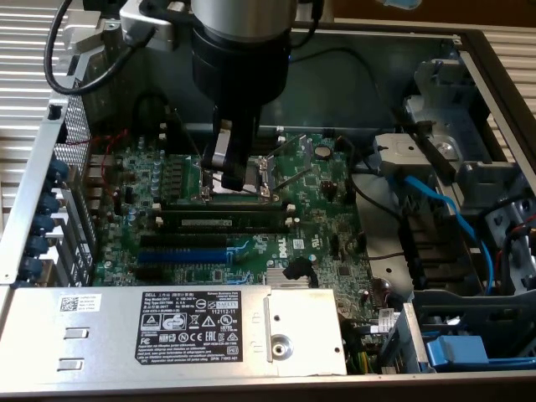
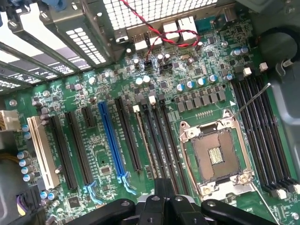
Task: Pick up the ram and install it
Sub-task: 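Press down the ram until it locks into place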
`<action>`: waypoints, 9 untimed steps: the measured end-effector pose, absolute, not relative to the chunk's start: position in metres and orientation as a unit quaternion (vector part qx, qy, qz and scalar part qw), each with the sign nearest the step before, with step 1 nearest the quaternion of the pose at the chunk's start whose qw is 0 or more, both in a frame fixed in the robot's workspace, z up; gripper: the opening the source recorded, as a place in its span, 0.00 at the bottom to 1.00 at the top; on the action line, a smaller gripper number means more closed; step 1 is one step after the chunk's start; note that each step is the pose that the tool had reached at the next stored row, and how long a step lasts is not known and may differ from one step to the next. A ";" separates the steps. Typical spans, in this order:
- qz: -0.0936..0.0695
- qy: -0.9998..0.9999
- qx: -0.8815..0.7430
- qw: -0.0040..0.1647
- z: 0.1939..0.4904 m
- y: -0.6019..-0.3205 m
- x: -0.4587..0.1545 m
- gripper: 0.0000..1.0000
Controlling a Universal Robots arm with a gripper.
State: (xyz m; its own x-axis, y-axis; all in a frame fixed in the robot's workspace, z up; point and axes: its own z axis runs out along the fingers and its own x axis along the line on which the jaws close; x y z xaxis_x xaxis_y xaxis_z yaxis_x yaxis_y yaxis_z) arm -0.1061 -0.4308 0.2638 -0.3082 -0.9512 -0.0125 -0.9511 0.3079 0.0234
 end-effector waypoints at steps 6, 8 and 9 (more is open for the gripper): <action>-0.013 -0.830 0.557 0.002 0.264 -0.431 -0.106 0.10; -0.013 -0.835 0.551 0.002 0.264 -0.431 -0.106 0.10; -0.014 -0.837 0.548 0.002 0.264 -0.431 -0.106 0.10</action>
